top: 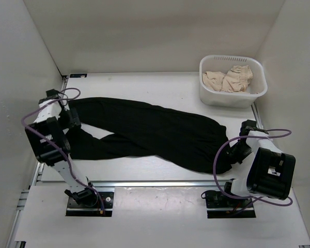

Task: Fold and stack the trousers
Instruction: Flatten the trousers out

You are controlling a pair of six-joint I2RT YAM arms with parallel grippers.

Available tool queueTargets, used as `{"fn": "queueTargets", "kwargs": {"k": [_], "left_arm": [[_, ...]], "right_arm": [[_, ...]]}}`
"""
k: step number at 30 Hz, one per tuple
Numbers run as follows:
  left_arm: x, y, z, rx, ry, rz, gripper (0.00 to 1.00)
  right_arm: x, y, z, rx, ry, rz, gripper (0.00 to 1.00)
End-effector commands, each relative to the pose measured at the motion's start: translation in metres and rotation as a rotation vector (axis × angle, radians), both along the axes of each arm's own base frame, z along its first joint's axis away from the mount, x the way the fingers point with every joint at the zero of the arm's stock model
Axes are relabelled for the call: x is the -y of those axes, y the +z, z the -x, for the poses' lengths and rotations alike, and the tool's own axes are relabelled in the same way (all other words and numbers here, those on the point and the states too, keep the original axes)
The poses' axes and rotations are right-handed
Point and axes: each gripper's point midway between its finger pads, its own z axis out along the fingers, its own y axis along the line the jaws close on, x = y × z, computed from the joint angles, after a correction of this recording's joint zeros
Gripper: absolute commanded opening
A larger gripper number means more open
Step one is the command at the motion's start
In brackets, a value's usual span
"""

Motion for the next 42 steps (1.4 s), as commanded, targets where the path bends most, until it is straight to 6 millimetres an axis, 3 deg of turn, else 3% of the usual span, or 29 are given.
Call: {"fn": "queueTargets", "kwargs": {"k": [1, 5, 8, 10, 12, 13, 15, 17, 18, 20, 22, 23, 25, 26, 27, 29, 30, 31, 32, 33, 35, 36, 39, 42], "left_arm": [[0.007, 0.006, -0.028, 0.017, -0.055, -0.044, 0.88], [-0.003, -0.028, -0.034, -0.073, -0.052, -0.082, 0.86], [-0.002, -0.055, -0.023, -0.155, -0.054, -0.063, 0.8], [0.004, -0.06, -0.017, -0.167, -0.058, -0.039, 0.68], [0.007, -0.063, -0.014, -0.174, -0.061, -0.024, 0.5], [0.004, -0.063, -0.013, -0.174, -0.052, -0.023, 0.19], [-0.003, -0.055, -0.017, -0.157, -0.04, -0.04, 0.14], [-0.014, -0.026, -0.036, -0.067, -0.024, -0.065, 0.14], [-0.022, -0.001, -0.045, 0.002, -0.009, -0.092, 0.14], [-0.03, 0.047, -0.065, 0.138, 0.0, -0.119, 0.14], [-0.035, 0.101, -0.063, 0.276, 0.017, -0.147, 0.14], [-0.04, 0.116, -0.059, 0.315, 0.031, -0.154, 0.14], [-0.03, 0.135, -0.038, 0.363, 0.03, -0.155, 0.14], [-0.027, 0.131, -0.026, 0.358, 0.038, -0.142, 0.14], [-0.014, 0.104, -0.004, 0.295, 0.035, -0.101, 0.14], [-0.007, 0.097, 0.026, 0.283, 0.056, -0.099, 0.14], [0.0, 0.07, 0.049, 0.22, 0.071, -0.07, 0.16], [0.003, 0.058, 0.064, 0.193, 0.087, -0.059, 0.19], [0.004, 0.054, 0.081, 0.191, 0.113, -0.06, 0.35], [0.014, 0.021, 0.114, 0.088, 0.138, -0.042, 0.44], [0.021, -0.001, 0.147, 0.018, 0.172, -0.044, 0.5], [0.025, -0.021, 0.176, -0.073, 0.207, -0.04, 0.54], [0.019, -0.027, 0.202, -0.13, 0.281, -0.067, 0.56], [-0.006, -0.006, 0.201, -0.094, 0.361, -0.132, 0.58]], "right_arm": [[0.011, -0.002, -0.006, -0.002, 0.01, 0.045, 0.0], [0.015, 0.001, -0.007, -0.015, 0.018, 0.064, 0.0], [0.018, 0.004, -0.011, -0.015, 0.017, 0.075, 0.0], [0.019, 0.005, -0.015, -0.01, 0.006, 0.076, 0.0], [0.021, 0.01, -0.026, 0.011, -0.005, 0.081, 0.0], [0.021, 0.011, -0.03, 0.015, -0.005, 0.072, 0.0], [0.023, 0.022, -0.046, 0.051, -0.005, 0.069, 0.0], [0.027, 0.033, -0.053, 0.054, -0.002, 0.071, 0.0], [0.034, 0.047, -0.067, 0.097, -0.004, 0.084, 0.0], [0.039, 0.062, -0.074, 0.121, -0.005, 0.093, 0.0], [0.045, 0.076, -0.08, 0.164, -0.008, 0.108, 0.0], [0.044, 0.081, -0.077, 0.171, -0.008, 0.11, 0.0], [0.04, 0.079, -0.072, 0.172, -0.006, 0.098, 0.0], [0.035, 0.069, -0.063, 0.151, -0.015, 0.079, 0.0], [0.037, 0.066, -0.06, 0.153, -0.024, 0.08, 0.0], [0.033, 0.056, -0.05, 0.119, -0.034, 0.069, 0.0], [0.033, 0.049, -0.043, 0.101, -0.043, 0.064, 0.0], [0.034, 0.045, -0.042, 0.105, -0.06, 0.049, 0.0], [0.033, 0.042, -0.038, 0.095, -0.068, 0.035, 0.0], [0.035, 0.04, -0.038, 0.101, -0.087, 0.028, 0.0], [0.032, 0.035, -0.035, 0.097, -0.095, 0.016, 0.0], [0.034, 0.035, -0.039, 0.11, -0.095, 0.02, 0.0], [0.032, 0.034, -0.039, 0.104, -0.094, 0.009, 0.0], [0.032, 0.032, -0.038, 0.095, -0.085, 0.007, 0.0]]}}
